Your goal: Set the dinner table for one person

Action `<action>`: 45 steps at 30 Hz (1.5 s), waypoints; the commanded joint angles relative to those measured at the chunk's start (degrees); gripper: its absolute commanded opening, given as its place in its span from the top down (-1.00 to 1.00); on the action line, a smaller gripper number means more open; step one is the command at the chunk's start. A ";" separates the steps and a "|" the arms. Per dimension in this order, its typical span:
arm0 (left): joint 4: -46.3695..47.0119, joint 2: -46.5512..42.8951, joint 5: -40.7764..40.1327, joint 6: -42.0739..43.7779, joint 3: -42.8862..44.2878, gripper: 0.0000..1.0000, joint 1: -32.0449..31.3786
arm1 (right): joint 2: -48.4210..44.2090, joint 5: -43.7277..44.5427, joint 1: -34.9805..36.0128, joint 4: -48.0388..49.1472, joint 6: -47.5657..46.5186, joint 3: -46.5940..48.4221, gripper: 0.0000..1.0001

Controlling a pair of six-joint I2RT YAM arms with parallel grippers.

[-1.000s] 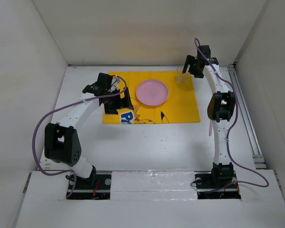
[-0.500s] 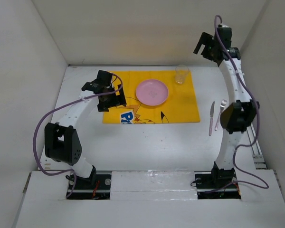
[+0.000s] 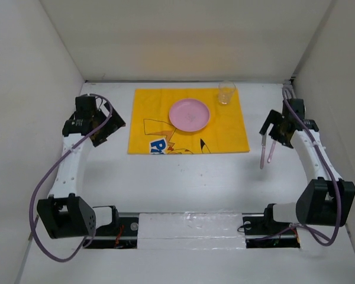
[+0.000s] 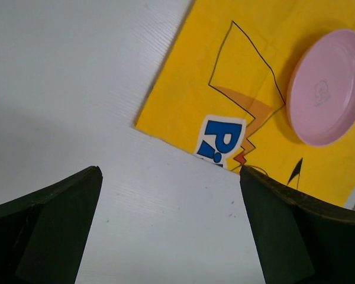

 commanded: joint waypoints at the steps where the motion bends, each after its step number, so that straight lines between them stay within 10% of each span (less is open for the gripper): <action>1: 2.80 -6.42 7.46 0.01 -4.27 -1.00 -0.39 | -2.68 -3.17 -0.28 -0.43 -4.54 -4.28 -0.90; 10: 3.08 -9.87 9.25 1.76 -8.24 -1.00 -3.03 | 4.78 -6.77 -0.80 2.56 -6.14 -9.23 -0.51; 31: 2.46 -10.39 16.63 4.49 -11.31 -1.00 -3.64 | 22.71 -4.49 -0.81 6.34 -6.66 -4.30 -0.34; 45: 1.94 -8.28 17.16 5.02 -10.79 -1.00 -3.64 | 25.79 -3.17 -0.81 4.51 -5.52 -2.37 1.00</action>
